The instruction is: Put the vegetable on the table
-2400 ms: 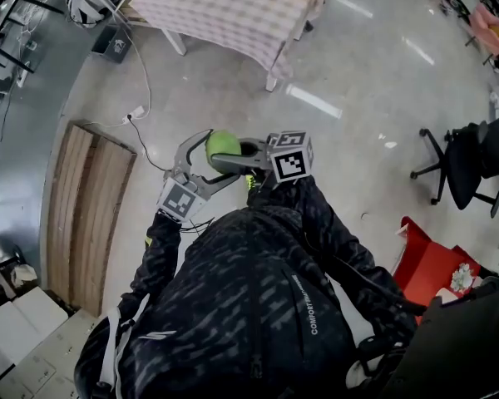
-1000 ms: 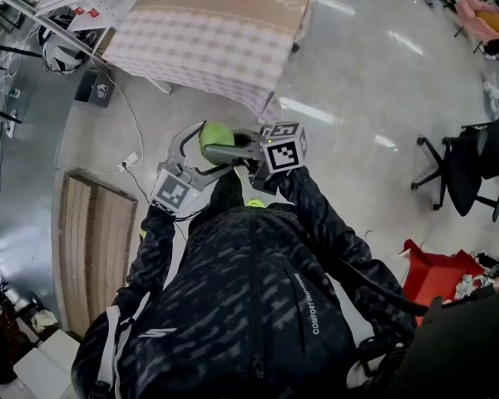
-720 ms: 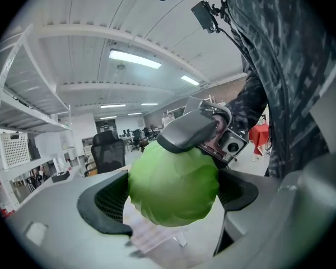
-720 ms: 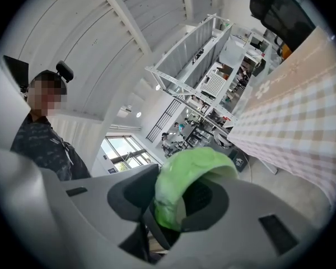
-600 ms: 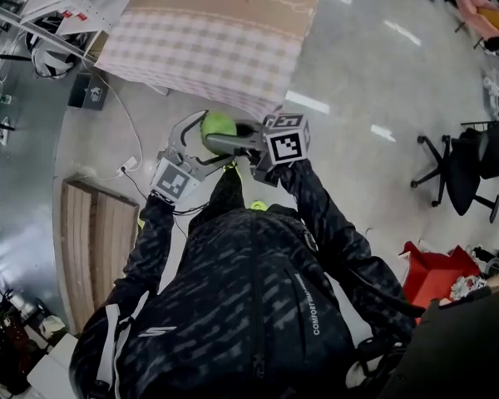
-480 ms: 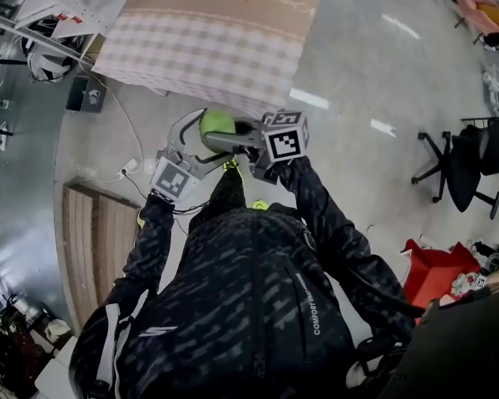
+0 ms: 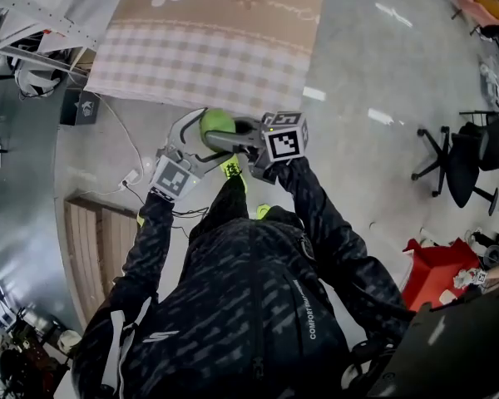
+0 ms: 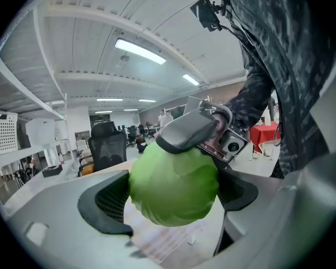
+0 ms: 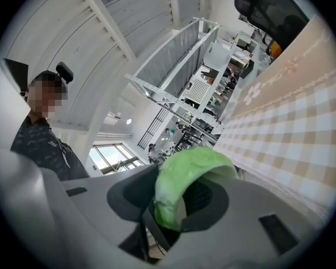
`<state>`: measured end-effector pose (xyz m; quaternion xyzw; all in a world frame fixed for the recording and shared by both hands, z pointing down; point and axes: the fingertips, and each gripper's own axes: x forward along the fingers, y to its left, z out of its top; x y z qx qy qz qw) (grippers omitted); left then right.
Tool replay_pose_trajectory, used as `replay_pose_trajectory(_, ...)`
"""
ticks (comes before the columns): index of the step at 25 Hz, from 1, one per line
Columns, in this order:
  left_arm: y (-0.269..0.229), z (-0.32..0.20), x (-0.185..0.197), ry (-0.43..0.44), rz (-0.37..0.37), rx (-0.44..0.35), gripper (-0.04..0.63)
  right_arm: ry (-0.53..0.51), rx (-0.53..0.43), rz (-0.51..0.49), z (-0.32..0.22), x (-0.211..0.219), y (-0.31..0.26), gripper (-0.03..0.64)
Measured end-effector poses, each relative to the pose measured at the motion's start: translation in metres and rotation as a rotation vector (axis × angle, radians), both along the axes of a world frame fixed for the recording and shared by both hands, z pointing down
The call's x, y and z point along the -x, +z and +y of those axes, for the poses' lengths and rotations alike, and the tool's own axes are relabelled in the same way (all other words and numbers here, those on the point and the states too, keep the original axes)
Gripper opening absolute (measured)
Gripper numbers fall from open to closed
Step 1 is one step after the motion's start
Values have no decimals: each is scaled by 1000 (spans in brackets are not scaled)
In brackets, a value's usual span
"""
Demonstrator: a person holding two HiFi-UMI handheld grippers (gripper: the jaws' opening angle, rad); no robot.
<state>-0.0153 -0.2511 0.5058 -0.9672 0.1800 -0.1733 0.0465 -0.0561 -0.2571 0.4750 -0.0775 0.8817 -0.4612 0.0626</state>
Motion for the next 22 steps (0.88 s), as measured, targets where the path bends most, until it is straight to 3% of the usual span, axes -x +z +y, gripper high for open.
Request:
replay_pose_trajectory(4, 10, -32, 26, 3, 13, 29, 474, 12, 18, 20, -34, 27, 11, 118)
replay_pose_trajectory(22, 67, -111, 40, 60, 13, 39, 462, 59, 68, 104, -118, 40, 69, 127)
